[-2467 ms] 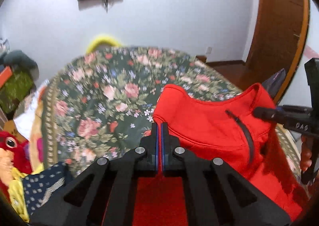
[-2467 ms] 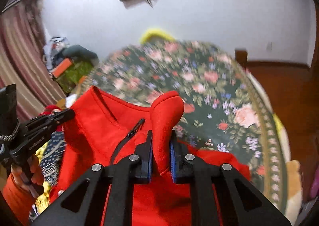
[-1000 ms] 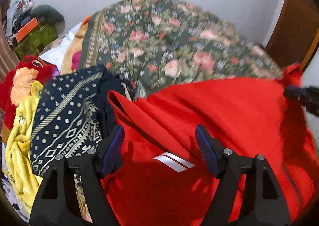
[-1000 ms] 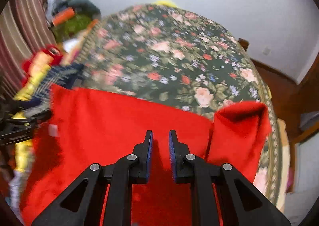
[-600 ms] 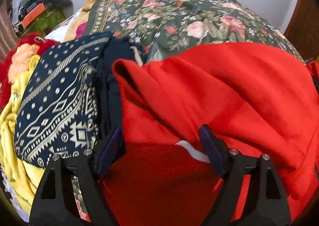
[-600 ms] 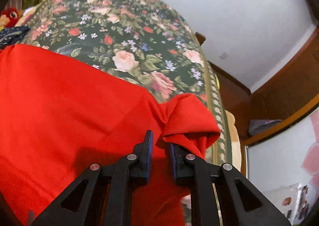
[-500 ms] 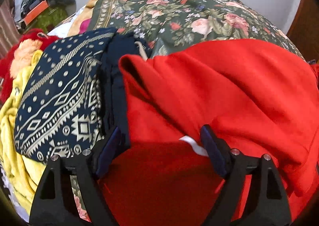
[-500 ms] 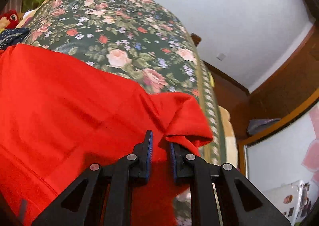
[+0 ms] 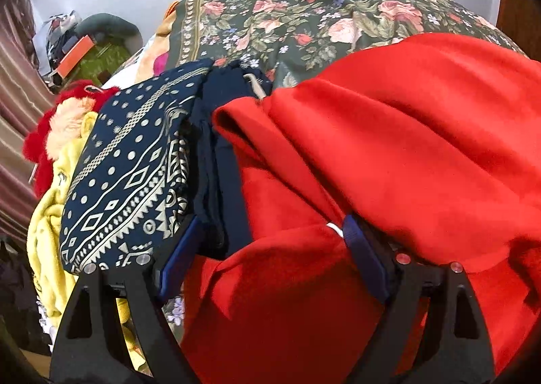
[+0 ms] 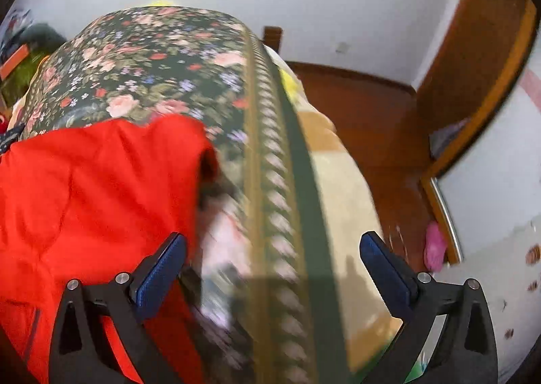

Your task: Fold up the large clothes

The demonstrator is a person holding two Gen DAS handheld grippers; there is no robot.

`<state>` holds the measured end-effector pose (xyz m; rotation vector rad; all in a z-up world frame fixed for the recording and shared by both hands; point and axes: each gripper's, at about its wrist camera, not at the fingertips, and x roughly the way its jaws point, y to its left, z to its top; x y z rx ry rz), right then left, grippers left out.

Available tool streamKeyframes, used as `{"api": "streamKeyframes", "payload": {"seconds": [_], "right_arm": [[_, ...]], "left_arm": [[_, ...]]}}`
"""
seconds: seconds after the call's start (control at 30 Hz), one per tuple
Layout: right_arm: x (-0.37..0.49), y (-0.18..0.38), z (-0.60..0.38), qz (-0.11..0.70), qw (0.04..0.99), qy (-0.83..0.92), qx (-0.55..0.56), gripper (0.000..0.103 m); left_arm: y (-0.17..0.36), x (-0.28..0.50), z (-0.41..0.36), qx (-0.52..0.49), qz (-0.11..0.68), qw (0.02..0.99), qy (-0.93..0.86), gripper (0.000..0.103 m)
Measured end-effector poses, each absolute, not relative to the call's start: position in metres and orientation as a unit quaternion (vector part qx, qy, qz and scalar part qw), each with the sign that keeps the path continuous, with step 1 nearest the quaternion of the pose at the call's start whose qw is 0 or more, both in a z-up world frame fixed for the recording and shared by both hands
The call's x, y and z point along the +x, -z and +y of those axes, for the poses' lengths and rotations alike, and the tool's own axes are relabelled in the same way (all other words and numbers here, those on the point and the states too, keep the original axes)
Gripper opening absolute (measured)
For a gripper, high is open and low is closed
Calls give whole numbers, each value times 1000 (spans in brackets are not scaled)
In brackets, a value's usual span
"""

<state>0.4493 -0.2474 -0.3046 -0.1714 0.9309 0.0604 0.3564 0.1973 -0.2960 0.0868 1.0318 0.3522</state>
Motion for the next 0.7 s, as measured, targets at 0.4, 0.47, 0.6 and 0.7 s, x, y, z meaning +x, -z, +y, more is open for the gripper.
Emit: {"api": "streamKeyframes", "payload": {"seconds": [0.4, 0.47, 0.6, 0.7], "right_arm": [[365, 239, -257, 416, 899, -135, -20, 99], [347, 230, -252, 415, 896, -157, -13, 99], [317, 221, -247, 415, 891, -182, -9, 99], [290, 219, -246, 416, 890, -187, -18, 99]], "left_arm": [[227, 283, 221, 5, 462, 873, -153, 85], [212, 270, 221, 4, 452, 879, -149, 85], [190, 240, 221, -16, 439, 889, -133, 85], [183, 219, 222, -32, 436, 891, -125, 85]]}}
